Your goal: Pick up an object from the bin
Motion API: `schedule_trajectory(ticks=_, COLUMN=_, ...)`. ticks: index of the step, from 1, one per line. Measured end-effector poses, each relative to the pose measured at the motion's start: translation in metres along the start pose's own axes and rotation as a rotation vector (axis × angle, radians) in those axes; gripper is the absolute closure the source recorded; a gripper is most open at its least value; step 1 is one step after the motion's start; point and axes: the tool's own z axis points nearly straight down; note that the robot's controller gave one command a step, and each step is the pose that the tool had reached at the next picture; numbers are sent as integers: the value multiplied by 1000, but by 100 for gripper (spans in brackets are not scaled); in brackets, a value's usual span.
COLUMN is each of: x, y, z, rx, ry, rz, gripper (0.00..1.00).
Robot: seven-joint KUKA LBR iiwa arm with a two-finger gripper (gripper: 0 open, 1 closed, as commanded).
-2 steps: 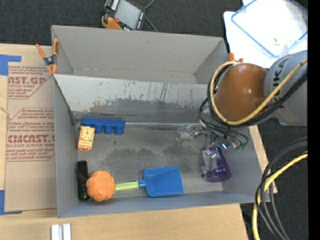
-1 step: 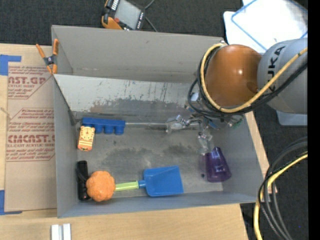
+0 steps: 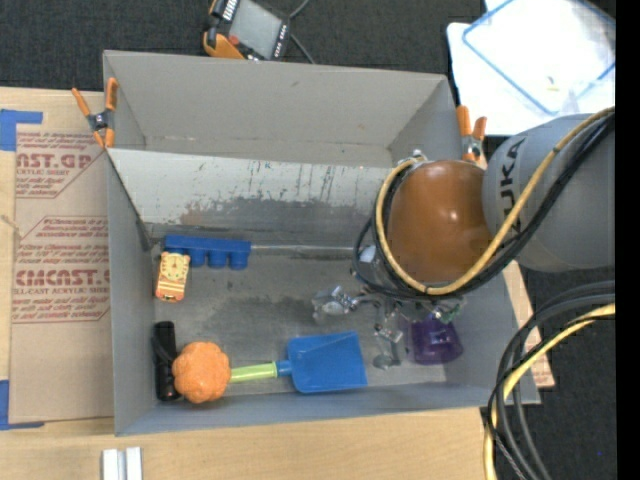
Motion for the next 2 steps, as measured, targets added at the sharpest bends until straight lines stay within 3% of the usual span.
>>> schedule_trajectory(ticks=1, x=-49, y=-15, z=22, rx=15, ry=-17, rz=-55, gripper=0)
schedule_trajectory(ticks=2, x=-40, y=39, z=29, rx=8, ry=-2, rz=367, gripper=0)
